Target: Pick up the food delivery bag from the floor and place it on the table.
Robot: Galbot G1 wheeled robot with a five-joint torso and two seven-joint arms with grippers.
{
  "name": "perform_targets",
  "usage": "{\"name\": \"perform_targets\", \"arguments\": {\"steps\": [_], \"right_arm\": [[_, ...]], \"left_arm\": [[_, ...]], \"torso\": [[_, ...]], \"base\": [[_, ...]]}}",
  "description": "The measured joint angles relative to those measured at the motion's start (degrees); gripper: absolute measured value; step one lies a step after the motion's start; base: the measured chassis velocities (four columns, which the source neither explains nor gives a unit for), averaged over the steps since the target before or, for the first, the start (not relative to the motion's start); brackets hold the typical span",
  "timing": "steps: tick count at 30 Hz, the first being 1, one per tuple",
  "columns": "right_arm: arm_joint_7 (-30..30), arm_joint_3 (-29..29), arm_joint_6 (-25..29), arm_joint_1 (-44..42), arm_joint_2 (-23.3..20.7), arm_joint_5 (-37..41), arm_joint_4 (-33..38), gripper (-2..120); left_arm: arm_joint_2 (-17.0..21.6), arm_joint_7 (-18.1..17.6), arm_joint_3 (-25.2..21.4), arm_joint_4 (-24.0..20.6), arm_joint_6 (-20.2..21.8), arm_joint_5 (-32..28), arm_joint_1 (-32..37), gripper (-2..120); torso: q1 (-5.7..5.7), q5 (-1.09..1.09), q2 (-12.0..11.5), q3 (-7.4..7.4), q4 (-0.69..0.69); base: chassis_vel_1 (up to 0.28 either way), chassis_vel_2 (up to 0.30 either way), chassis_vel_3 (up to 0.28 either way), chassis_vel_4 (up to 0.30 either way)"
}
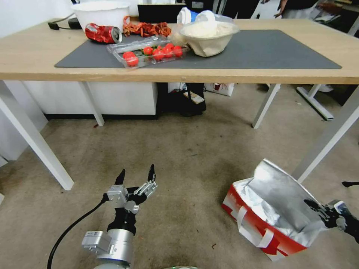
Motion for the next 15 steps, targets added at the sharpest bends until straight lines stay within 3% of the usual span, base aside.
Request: {"name": "perform_targets", "arguments": {"steps": [15], "right_arm": [[7.6,-0.3,-9.1,-3.6,-3.3,15.8,15.6,0]], "left_arm": [[-1.0,-0.1,-0.1,-0.3,-0.3,0.4,0.2,100]], "torso": [[0.00,0.00,0.0,0.00,0.00]], "base": [[0.000,0.000,0.000,0.000]]}}
